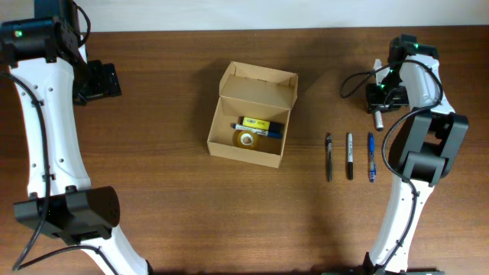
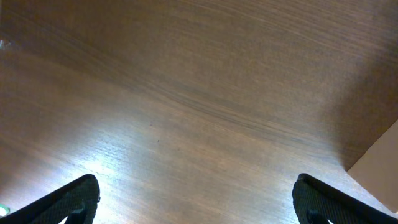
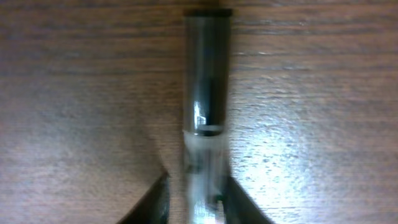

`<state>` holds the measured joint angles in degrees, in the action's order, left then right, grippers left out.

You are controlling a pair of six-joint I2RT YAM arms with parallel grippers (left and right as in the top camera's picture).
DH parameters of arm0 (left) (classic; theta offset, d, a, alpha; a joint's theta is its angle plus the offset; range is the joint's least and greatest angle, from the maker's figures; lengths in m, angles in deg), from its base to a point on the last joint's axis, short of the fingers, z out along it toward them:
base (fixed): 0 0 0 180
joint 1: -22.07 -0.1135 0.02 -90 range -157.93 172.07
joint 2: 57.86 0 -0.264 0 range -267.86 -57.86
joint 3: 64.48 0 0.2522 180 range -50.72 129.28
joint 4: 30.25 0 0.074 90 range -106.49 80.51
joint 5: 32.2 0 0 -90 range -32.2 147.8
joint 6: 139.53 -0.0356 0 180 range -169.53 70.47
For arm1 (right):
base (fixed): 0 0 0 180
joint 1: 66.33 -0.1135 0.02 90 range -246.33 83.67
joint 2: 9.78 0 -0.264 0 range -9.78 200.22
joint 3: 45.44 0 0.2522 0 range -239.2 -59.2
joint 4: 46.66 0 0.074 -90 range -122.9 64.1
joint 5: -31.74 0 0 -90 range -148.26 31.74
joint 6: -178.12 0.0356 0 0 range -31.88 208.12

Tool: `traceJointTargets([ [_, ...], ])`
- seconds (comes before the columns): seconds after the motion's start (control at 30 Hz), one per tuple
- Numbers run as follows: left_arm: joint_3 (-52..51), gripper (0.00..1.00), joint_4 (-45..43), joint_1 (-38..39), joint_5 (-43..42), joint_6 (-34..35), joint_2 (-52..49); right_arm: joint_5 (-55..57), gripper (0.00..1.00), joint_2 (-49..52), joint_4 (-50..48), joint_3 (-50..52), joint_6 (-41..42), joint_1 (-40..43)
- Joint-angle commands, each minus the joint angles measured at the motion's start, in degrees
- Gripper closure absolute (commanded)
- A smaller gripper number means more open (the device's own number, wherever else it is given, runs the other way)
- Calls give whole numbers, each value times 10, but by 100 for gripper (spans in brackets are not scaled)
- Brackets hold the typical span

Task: Pack container
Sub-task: 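Move the right gripper to the black-capped marker and grasp it, then carry the black marker into the box and release it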

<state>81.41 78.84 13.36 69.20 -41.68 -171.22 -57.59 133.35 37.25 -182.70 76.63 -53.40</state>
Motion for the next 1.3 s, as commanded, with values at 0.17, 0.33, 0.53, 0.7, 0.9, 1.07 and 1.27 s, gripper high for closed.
traceJointTargets([
  [0.17, -3, 0, 1, -2, 4, -5, 5, 0, 96, 14, 20, -2, 10, -3],
  [0.33, -3, 0, 1, -2, 4, -5, 5, -34, 96, 9, 57, -59, 47, -8],
  [0.53, -3, 0, 1, -2, 4, -5, 5, -93, 96, 1, 146, -240, 48, -31],
  [0.7, -3, 0, 1, -2, 4, -5, 5, -122, 96, -17, 213, -412, 49, -85],
  [0.9, -3, 0, 1, -2, 4, -5, 5, -99, 96, -62, 240, -489, 1, -207],
  [1.07, -3, 0, 1, -2, 4, -5, 5, -35, 96, -73, 268, -483, -37, -320],
  [1.27, -3, 0, 1, -2, 4, -5, 5, 5, 96, -73, 259, -380, -133, -406],
])
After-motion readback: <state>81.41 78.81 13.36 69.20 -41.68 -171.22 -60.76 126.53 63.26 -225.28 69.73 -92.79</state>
